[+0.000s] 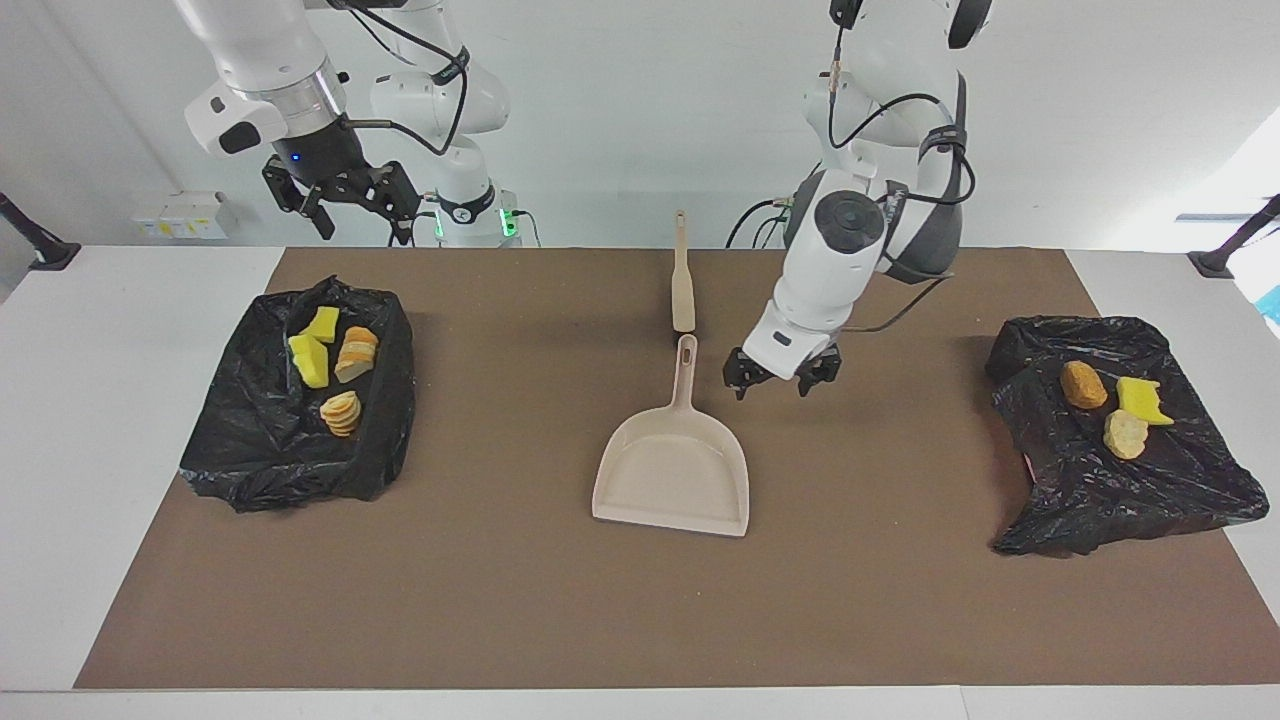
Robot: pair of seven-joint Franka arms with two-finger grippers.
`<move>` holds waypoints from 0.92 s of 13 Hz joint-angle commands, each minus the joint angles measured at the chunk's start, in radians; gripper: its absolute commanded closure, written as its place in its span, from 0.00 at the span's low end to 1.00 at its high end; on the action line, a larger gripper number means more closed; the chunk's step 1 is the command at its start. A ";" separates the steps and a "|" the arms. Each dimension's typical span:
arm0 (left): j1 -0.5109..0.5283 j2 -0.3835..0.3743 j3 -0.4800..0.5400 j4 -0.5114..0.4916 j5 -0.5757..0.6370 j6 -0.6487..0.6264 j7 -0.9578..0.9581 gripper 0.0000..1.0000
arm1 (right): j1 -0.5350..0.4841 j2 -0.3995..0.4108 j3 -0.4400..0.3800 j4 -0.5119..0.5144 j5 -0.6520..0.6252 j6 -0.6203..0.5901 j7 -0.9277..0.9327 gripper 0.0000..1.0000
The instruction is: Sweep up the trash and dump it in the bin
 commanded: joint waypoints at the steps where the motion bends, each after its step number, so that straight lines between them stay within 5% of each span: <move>1: 0.099 -0.050 -0.007 0.011 -0.012 -0.065 0.129 0.00 | -0.013 0.010 0.001 0.021 0.012 -0.001 -0.035 0.00; 6: 0.254 -0.104 -0.004 0.048 -0.007 -0.195 0.361 0.00 | -0.013 0.011 0.005 0.019 -0.034 0.002 -0.127 0.00; 12: 0.332 -0.204 0.000 0.045 -0.003 -0.295 0.423 0.00 | 0.015 0.007 0.004 0.021 -0.022 -0.012 -0.084 0.00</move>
